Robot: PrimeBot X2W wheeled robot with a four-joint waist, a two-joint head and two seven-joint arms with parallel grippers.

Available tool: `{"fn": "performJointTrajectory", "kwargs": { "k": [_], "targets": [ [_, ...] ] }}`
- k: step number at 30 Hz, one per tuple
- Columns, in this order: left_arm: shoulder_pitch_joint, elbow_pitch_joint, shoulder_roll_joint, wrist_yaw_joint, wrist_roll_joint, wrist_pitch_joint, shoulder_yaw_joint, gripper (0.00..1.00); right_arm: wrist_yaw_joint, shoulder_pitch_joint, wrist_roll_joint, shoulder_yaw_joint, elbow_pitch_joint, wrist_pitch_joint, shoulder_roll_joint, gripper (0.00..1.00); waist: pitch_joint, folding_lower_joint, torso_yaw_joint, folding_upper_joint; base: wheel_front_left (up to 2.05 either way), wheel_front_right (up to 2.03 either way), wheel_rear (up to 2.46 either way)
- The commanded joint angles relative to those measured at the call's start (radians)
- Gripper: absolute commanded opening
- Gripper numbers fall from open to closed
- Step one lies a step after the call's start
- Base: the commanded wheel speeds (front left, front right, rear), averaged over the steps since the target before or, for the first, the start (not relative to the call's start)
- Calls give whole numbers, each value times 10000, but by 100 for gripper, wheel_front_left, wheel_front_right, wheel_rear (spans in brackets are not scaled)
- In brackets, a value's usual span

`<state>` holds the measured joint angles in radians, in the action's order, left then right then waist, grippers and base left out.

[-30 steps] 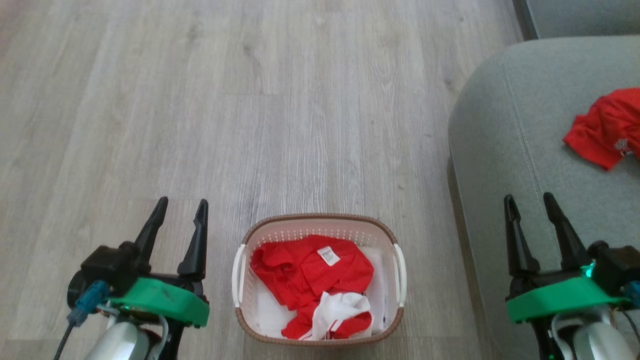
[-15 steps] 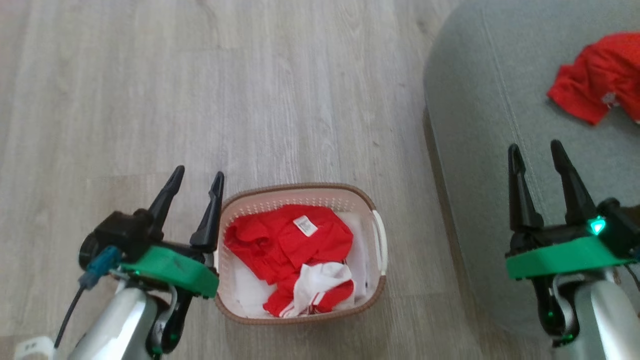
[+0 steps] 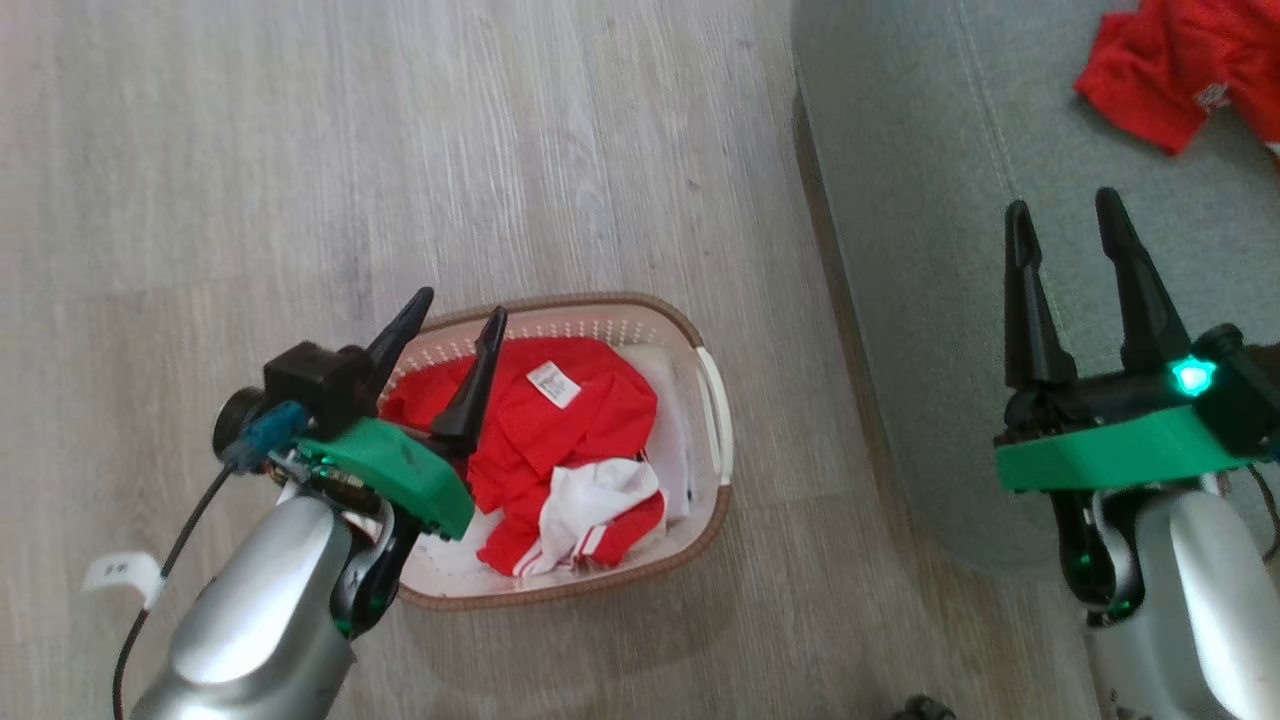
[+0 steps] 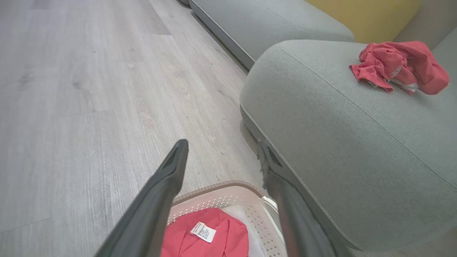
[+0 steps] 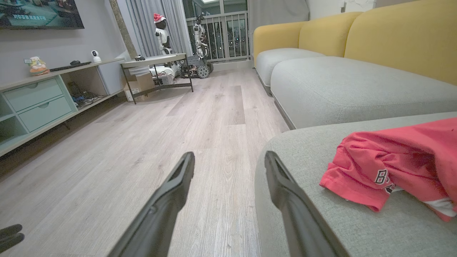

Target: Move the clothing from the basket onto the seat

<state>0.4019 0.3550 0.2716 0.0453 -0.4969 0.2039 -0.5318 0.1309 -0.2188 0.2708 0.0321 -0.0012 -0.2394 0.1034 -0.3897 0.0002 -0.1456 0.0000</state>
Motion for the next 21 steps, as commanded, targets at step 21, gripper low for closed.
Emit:
{"fn": "performJointTrajectory", "kwargs": {
  "k": [21],
  "targets": [
    [2463,4145,-262,799,-174,-332,-705,100,-2,-1554,-428,152,-1761,-213,-454,100,-2434,-2,-1084,0,0,0,0]
  ]
}}
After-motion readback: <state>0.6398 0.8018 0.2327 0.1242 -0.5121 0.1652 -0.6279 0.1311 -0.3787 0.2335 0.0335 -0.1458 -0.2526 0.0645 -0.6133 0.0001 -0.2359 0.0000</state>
